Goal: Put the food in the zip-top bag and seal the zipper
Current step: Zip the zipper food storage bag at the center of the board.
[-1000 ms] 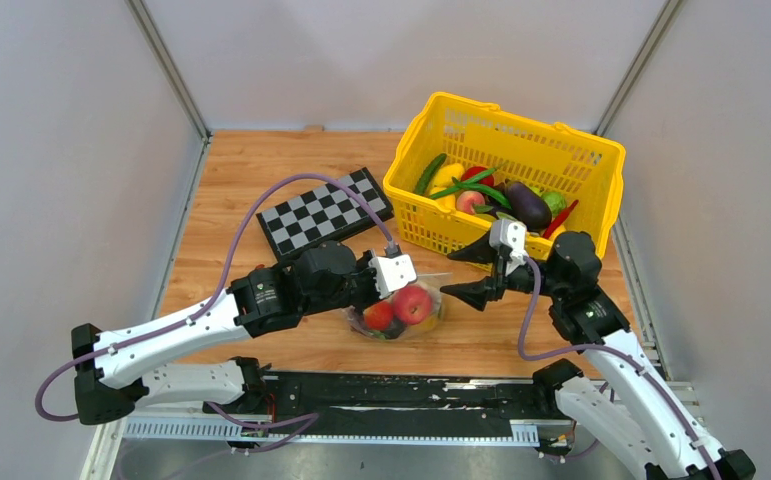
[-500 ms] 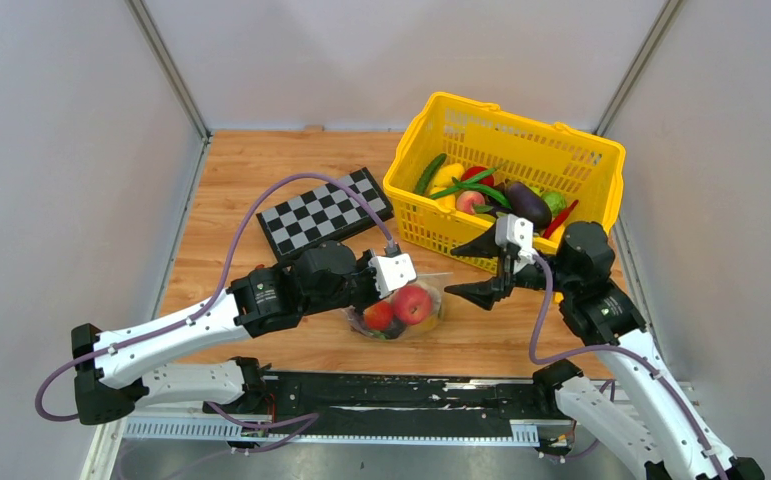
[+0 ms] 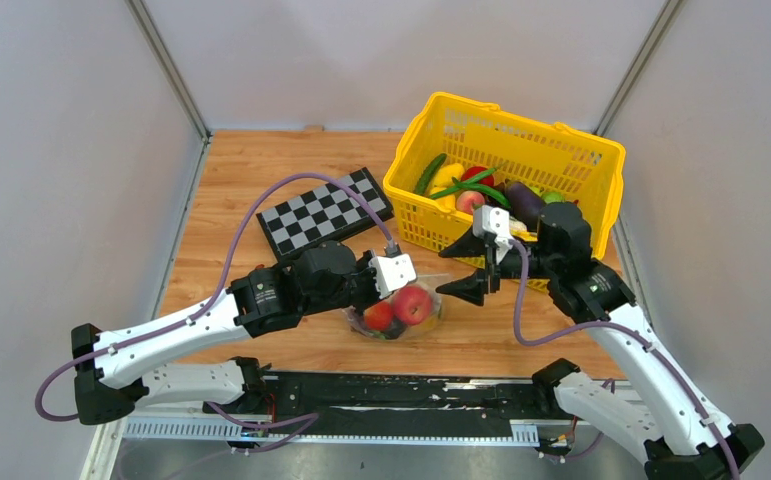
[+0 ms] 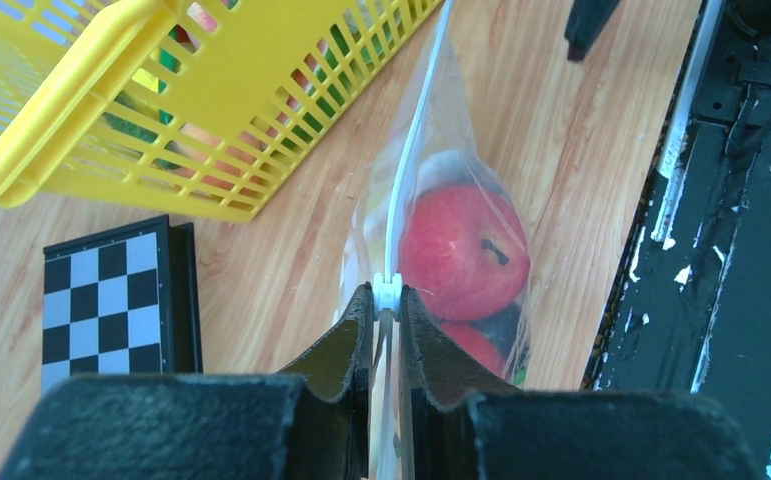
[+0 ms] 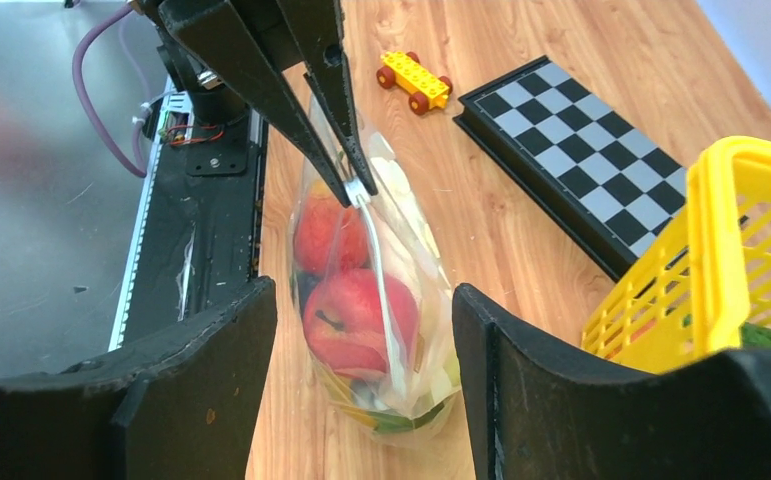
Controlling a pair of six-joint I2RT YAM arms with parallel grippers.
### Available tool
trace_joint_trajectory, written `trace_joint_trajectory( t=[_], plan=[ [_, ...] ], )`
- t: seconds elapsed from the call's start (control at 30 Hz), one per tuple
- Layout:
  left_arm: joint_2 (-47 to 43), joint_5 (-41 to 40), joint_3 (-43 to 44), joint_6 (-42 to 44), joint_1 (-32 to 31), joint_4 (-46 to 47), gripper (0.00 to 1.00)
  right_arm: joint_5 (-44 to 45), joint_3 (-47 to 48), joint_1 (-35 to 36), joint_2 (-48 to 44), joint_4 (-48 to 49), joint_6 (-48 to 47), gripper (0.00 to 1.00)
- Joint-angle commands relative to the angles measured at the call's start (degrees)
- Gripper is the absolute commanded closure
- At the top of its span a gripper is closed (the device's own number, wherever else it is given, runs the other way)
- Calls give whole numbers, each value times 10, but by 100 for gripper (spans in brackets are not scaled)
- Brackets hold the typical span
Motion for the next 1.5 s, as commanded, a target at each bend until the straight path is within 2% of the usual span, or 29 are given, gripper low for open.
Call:
trace_joint_trajectory(
  t=[0.0, 0.23, 0.43, 0.53, 0.6, 0.63, 0.8, 0.87, 1.13, 1.33, 1.47],
  plan=[
    [-3, 12, 27, -11, 2, 8, 100, 9, 32, 25, 7, -31, -45, 36],
    [2, 26, 38, -12, 2, 3, 100, 25, 49, 78, 71, -28, -84, 36],
    [-4, 27, 41, -13, 2, -2, 100, 59, 59, 104, 138, -16, -94, 44],
    [-8, 27, 38, -13, 3, -4, 100, 49, 45, 105, 145, 1, -94, 55],
    [-9, 27, 37, -13, 3, -5, 100, 56, 35, 105, 143, 20, -78, 57],
    [-8, 27, 37, -13, 3, -6, 100, 61, 29, 105, 140, 33, -65, 62],
    [-12, 27, 31, -13, 3, -7, 100, 64, -2, 105, 111, 73, -56, 94],
    [-15, 22, 27, -14, 3, -7, 100, 70, -12, 105, 97, 77, -56, 100],
    [-46, -9, 6, -21, 3, -36, 100, 163, -65, 105, 33, 139, -3, 100],
    [-88, -58, -15, -44, 3, -74, 100, 251, -74, 104, 10, 145, 19, 100],
    [-116, -87, -23, -45, 3, -92, 100, 264, -81, 104, 3, 150, 23, 100]
  ],
)
